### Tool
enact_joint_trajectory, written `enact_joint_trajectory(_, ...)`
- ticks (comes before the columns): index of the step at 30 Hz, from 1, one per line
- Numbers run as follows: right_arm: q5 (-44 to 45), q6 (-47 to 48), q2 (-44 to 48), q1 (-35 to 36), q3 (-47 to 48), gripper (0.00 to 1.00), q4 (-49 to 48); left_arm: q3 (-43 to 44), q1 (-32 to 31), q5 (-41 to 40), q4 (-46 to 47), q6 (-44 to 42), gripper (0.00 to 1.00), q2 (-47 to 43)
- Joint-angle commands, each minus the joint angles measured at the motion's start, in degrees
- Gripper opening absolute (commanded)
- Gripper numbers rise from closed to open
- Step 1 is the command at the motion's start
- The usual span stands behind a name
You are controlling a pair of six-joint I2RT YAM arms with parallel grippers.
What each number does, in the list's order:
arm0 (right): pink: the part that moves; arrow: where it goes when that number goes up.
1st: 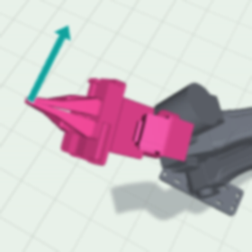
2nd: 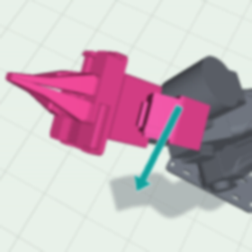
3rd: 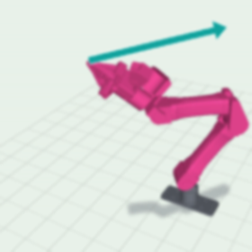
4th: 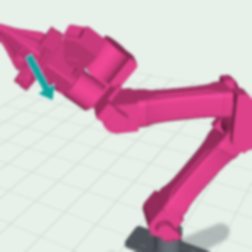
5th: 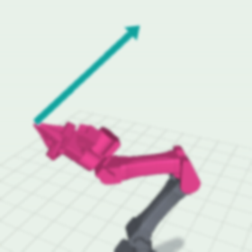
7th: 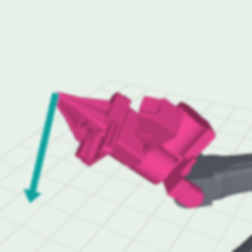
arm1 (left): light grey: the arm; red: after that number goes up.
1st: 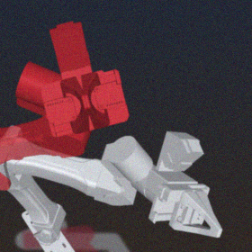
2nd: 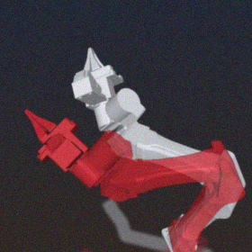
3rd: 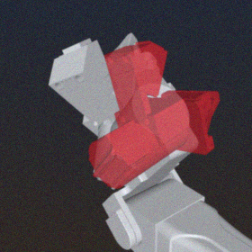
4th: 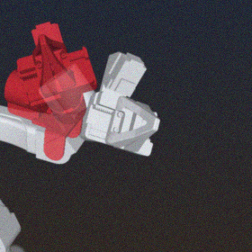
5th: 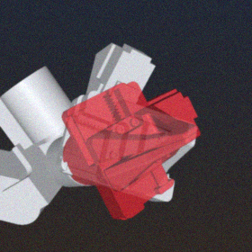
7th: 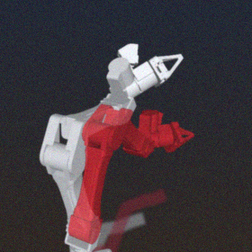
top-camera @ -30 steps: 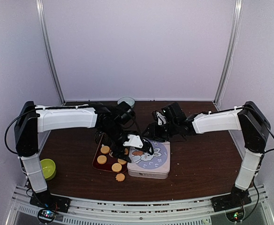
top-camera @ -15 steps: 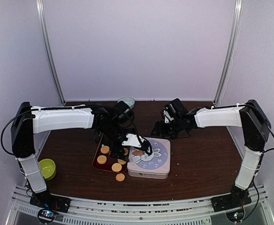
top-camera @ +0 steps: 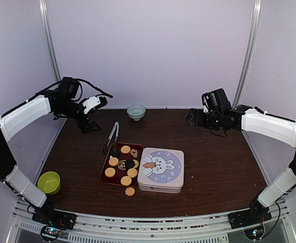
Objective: Pack the cookies
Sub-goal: Reset both arms
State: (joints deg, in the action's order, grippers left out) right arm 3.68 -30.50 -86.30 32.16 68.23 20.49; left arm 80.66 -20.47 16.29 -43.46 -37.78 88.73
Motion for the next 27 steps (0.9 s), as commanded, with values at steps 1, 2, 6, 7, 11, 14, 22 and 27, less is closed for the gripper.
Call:
enact_joint_trajectory(1, 14.7, 3.6, 8.3, -2.9, -7.8, 1.0, -3.0, -8.7, 8.1, 2.7, 6.9, 7.4, 0.98, -5.0)
enact_joint_trajectory(2, 20.4, 5.0, 10.8, -3.0, -11.6, 1.0, -7.1, -11.0, 10.2, 2.9, 9.3, 9.5, 0.98, -5.9)
enact_joint_trajectory(6, 34.1, 13.7, 18.3, -3.7, -26.2, 1.0, -26.8, -19.7, 17.1, 2.7, 21.7, 16.9, 0.98, -9.0)
enact_joint_trajectory(7, 37.6, 16.0, 19.0, -3.9, -29.0, 1.0, -30.7, -21.6, 19.1, 2.6, 25.8, 19.1, 0.98, -9.4)
enact_joint_trajectory(11, 44.6, 19.3, 19.8, -5.9, -34.2, 1.0, -35.5, -28.7, 25.0, -1.2, 40.0, 28.3, 0.98, -9.7)
enact_joint_trajectory(14, 48.0, 20.2, 21.0, -7.8, -37.3, 1.0, -37.9, -32.9, 28.1, -2.9, 49.4, 32.8, 0.98, -8.2)
enact_joint_trajectory(22, 43.5, 25.5, 24.3, -13.2, -49.0, 1.0, -57.7, -50.2, 28.8, -2.4, 80.1, 36.0, 0.98, -7.6)
enact_joint_trajectory(27, 38.0, 26.2, 20.9, -16.7, -54.1, 1.0, -67.9, -55.7, 29.0, -1.4, 89.6, 35.7, 0.98, -8.6)
